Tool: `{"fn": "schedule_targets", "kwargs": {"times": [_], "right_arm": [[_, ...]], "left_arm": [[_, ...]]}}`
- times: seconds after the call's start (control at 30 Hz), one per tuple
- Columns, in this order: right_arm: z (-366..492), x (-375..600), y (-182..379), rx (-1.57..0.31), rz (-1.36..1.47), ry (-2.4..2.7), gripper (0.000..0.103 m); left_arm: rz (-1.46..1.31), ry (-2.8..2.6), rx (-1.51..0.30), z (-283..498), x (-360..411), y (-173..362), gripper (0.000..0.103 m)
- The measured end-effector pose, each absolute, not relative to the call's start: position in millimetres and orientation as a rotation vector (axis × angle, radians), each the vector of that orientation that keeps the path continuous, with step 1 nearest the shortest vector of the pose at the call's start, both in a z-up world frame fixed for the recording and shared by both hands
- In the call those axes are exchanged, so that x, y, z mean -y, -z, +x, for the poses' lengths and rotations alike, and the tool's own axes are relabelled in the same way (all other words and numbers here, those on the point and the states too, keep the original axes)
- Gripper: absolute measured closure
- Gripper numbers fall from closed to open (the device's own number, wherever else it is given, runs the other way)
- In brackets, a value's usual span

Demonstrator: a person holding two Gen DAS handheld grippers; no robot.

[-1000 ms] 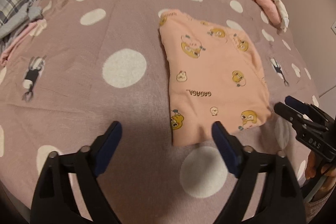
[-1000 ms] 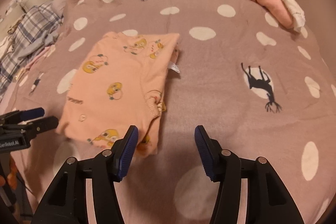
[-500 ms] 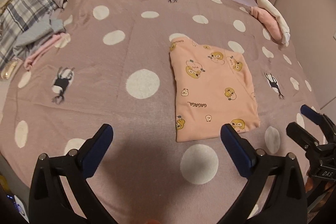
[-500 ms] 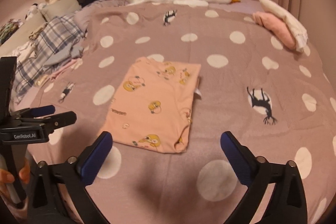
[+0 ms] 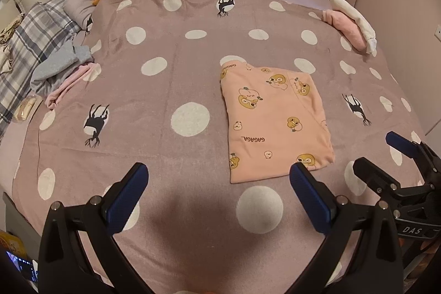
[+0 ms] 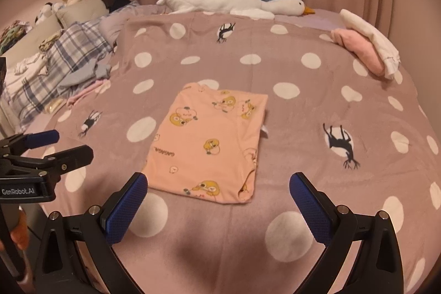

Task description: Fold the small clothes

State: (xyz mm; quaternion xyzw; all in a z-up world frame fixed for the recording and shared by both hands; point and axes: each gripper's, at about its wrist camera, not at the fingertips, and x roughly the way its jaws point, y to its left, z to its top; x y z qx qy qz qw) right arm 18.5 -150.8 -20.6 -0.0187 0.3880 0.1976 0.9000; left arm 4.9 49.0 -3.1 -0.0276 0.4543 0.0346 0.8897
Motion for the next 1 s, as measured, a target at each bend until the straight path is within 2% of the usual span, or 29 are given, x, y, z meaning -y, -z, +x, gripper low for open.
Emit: {"fn": "schedule_targets", "kwargs": {"times": [1.0], "right_arm": [[17.2, 152.6, 21.2, -0.810, -0.036, -0.415, 0.001]], "left_arm": [[-0.071, -0.071, -0.974, 4.8, -44.9, 9.5, 0.001]]}}
